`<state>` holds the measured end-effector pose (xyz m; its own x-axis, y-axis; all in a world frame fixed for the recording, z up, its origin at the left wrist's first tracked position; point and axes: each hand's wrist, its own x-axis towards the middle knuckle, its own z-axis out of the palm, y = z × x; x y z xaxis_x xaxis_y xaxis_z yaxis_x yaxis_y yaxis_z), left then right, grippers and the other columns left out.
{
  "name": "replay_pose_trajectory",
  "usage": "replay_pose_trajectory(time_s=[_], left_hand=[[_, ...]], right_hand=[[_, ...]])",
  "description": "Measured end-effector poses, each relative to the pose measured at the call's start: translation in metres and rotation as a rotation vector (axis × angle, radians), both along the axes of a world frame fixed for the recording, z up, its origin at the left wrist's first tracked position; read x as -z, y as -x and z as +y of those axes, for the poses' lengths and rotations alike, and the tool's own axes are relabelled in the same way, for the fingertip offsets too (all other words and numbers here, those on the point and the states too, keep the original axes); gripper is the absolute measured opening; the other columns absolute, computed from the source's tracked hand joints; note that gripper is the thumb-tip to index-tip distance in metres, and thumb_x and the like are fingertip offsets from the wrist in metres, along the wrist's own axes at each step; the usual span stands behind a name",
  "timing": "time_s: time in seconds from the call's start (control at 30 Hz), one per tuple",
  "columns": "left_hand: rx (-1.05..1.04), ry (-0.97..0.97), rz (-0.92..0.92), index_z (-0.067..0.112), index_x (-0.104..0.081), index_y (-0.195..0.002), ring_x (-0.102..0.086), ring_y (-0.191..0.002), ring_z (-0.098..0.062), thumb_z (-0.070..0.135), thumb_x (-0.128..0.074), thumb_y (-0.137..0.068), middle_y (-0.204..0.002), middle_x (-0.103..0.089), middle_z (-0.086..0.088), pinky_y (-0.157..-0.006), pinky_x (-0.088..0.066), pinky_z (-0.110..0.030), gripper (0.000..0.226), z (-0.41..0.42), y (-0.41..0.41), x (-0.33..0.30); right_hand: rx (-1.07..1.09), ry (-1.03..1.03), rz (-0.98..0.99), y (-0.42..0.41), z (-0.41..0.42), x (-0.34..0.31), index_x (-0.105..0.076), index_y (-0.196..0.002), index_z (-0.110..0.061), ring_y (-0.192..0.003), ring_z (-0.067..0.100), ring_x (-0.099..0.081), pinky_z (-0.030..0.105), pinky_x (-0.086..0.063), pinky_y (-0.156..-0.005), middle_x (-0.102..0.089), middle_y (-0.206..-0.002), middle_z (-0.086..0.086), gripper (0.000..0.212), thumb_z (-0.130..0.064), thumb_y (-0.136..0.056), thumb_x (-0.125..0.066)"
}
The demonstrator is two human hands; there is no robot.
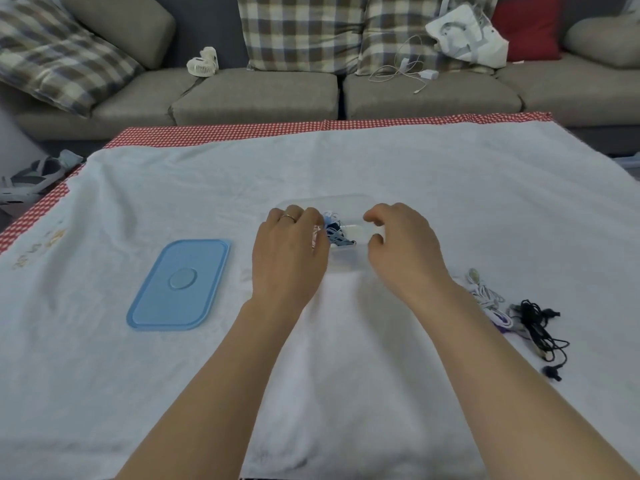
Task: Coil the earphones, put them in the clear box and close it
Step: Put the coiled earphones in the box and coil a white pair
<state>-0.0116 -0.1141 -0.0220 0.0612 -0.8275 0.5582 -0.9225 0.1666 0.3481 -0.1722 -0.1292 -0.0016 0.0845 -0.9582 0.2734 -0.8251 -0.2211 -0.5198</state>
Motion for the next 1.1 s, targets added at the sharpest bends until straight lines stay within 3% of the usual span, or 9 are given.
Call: replay_pose_trajectory(time_s=[0.17,0.3,0.43,0.63,0.8,0.87,0.93,1.0,1.1], left_hand=[[0.141,0.018,0.023,0.015,-0.068,-0.099,-0.054,-0.085,-0.023,0.015,-0.062,-0.092,-0.091,-0.064,0.001,-0.070,-0.044,-0.033,0.010,0.030,0.019,-0.009],[0.259,-0.234,0.053,0.022,-0.065,-0.108,-0.049,-0.086,-0.011,0.024,-0.060,-0.095,-0.098,-0.061,0.008,-0.071,-0.039,-0.026,0.014,0.052,0.029,0.000],[0.308,-0.466,0.059,0.026,-0.063,-0.114,-0.051,-0.088,-0.010,0.029,-0.059,-0.096,-0.101,-0.061,0.010,-0.079,-0.047,-0.029,0.018,0.064,0.029,0.009],[0.327,-0.588,0.234,0.031,-0.057,-0.128,-0.061,-0.095,-0.008,0.034,-0.064,-0.095,-0.111,-0.062,0.011,-0.088,-0.051,-0.029,0.034,0.069,0.026,0.011],[0.389,-0.657,0.530,0.040,-0.043,-0.144,-0.063,-0.102,0.000,0.038,-0.066,-0.095,-0.124,-0.059,0.016,-0.082,-0.048,-0.015,0.054,0.071,0.027,0.000],[0.386,-0.665,0.583,0.042,-0.048,-0.138,-0.066,-0.100,-0.001,0.040,-0.065,-0.096,-0.121,-0.062,0.016,-0.077,-0.052,-0.016,0.046,0.070,0.026,-0.003],[0.389,-0.658,0.621,0.041,-0.056,-0.125,-0.070,-0.093,-0.002,0.043,-0.063,-0.096,-0.111,-0.068,0.014,-0.077,-0.057,-0.024,0.030,0.068,0.023,-0.003],[0.396,-0.642,0.666,0.036,-0.063,-0.112,-0.074,-0.086,-0.005,0.043,-0.065,-0.096,-0.101,-0.073,0.010,-0.082,-0.061,-0.033,0.017,0.066,0.020,-0.002],[0.377,-0.628,0.699,0.027,-0.065,-0.102,-0.075,-0.080,-0.011,0.031,-0.068,-0.096,-0.092,-0.073,0.004,-0.082,-0.062,-0.034,0.007,0.063,0.015,-0.001]], right_hand=[[0.171,-0.115,0.260,0.051,0.026,-0.002,-0.055,-0.129,-0.013,-0.109,0.033,-0.051,0.039,-0.041,-0.086,-0.056,-0.118,0.012,0.048,-0.001,-0.083,-0.053],[0.187,-0.363,0.481,0.080,0.044,0.012,-0.053,-0.128,-0.015,-0.112,0.033,-0.050,0.036,-0.037,-0.086,-0.057,-0.120,0.009,0.036,-0.018,-0.091,-0.054],[0.176,-0.293,0.489,0.091,0.047,0.021,-0.064,-0.111,-0.017,-0.094,0.027,-0.051,0.032,-0.036,-0.076,-0.060,-0.102,0.003,0.022,-0.022,-0.093,-0.054],[0.119,-0.180,0.134,0.086,0.048,0.006,-0.072,-0.098,-0.015,-0.094,0.028,-0.062,0.035,-0.051,-0.076,-0.071,-0.098,0.004,0.019,-0.009,-0.086,-0.059],[-0.032,-0.373,-0.263,0.065,0.052,-0.008,-0.075,-0.086,-0.023,-0.075,0.017,-0.069,0.017,-0.050,-0.060,-0.074,-0.082,-0.013,0.014,-0.014,-0.086,-0.065],[-0.096,-0.478,-0.311,0.056,0.052,-0.008,-0.077,-0.086,-0.022,-0.078,0.020,-0.069,0.032,-0.056,-0.074,-0.074,-0.078,-0.018,0.013,-0.015,-0.086,-0.066],[-0.135,-0.548,-0.346,0.049,0.053,-0.008,-0.078,-0.089,-0.021,-0.084,0.028,-0.071,0.043,-0.058,-0.083,-0.077,-0.083,-0.008,0.016,-0.014,-0.087,-0.064],[-0.173,-0.584,-0.373,0.043,0.053,-0.007,-0.079,-0.090,-0.021,-0.092,0.027,-0.073,0.045,-0.056,-0.090,-0.077,-0.087,0.004,0.019,-0.011,-0.087,-0.063],[-0.213,-0.633,-0.421,0.036,0.054,-0.008,-0.076,-0.100,-0.019,-0.098,0.022,-0.072,0.039,-0.053,-0.093,-0.078,-0.091,0.004,0.021,-0.008,-0.087,-0.065]])
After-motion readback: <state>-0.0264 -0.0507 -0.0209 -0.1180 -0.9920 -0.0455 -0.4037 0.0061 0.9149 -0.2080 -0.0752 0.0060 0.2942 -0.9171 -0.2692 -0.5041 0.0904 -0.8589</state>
